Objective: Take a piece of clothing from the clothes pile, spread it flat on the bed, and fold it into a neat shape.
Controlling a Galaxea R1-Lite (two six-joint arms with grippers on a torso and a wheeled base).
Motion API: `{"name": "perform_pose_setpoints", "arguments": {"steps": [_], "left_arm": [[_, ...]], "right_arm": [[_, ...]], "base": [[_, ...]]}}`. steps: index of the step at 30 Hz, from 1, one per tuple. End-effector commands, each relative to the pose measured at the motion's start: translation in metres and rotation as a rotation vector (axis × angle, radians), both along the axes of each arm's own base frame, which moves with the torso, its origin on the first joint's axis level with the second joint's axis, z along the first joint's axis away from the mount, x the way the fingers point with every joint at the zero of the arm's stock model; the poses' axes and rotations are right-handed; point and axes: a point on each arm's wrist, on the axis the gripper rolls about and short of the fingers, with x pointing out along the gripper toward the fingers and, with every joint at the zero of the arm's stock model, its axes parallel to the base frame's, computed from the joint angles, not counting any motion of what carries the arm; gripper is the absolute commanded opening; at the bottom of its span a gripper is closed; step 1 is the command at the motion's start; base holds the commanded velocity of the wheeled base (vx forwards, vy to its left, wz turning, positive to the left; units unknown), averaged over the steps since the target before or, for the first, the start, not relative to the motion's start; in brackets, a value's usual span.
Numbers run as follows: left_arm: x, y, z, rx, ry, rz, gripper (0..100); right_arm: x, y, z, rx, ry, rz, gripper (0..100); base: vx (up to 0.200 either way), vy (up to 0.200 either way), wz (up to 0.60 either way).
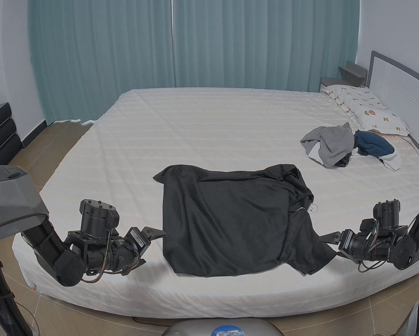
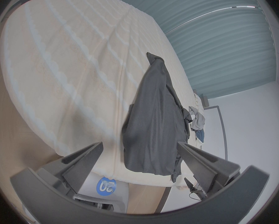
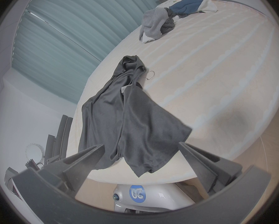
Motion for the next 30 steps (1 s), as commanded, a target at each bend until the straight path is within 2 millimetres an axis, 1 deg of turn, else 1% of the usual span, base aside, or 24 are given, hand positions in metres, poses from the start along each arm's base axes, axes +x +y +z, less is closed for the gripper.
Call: {"name": "perform_pose_setpoints", "arguments": {"steps": [1, 4, 8, 13, 15, 16, 17, 18, 20, 27, 30], "left_arm": [[0.0, 0.0, -0.001, 0.001, 0.005, 0.0, 100], [0.0, 0.0, -0.001, 0.006, 0.0, -0.002, 100], [-0.002, 0.002, 0.0, 0.018, -0.005, 0.008, 100], [-0.007, 0.01, 0.006, 0.06, -0.028, 0.037, 100], [-0.014, 0.014, 0.002, 0.106, -0.021, 0.013, 100], [-0.014, 0.014, 0.002, 0.106, -0.021, 0.013, 100], [-0.021, 0.016, -0.006, 0.155, -0.003, -0.025, 100], [-0.022, 0.016, -0.007, 0.159, 0.002, -0.027, 100], [-0.022, 0.016, -0.007, 0.164, 0.0, -0.032, 100], [-0.015, 0.012, -0.035, 0.225, 0.067, -0.013, 100], [-0.008, 0.009, -0.041, 0.242, 0.072, -0.004, 100]], "right_arm": [[0.0, 0.001, 0.0, 0.001, 0.0, 0.004, 100], [0.0, 0.001, 0.0, 0.002, 0.003, 0.0, 100], [-0.001, 0.001, 0.0, 0.006, 0.006, 0.0, 100], [-0.003, 0.006, -0.001, 0.007, 0.012, 0.016, 100], [-0.005, 0.008, -0.002, 0.006, 0.017, 0.027, 100], [-0.005, 0.008, -0.002, 0.006, 0.017, 0.027, 100], [-0.005, 0.01, -0.002, 0.006, 0.017, 0.035, 100], [-0.005, 0.01, -0.002, 0.006, 0.019, 0.035, 100], [-0.005, 0.01, -0.002, 0.006, 0.02, 0.034, 100], [-0.005, 0.01, -0.004, 0.006, 0.026, 0.034, 100], [-0.005, 0.01, -0.004, 0.007, 0.03, 0.035, 100]], "base": [[0.0, -0.2, 0.0], [0.0, -0.2, 0.0], [0.0, 0.0, 0.0], [0.0, 0.0, 0.0], [0.0, 0.0, 0.0], [0.0, 0.0, 0.0], [0.0, 0.0, 0.0], [0.0, 0.0, 0.0], [0.0, 0.0, 0.0], [0.0, 0.0, 0.0], [0.0, 0.0, 0.0]]}}
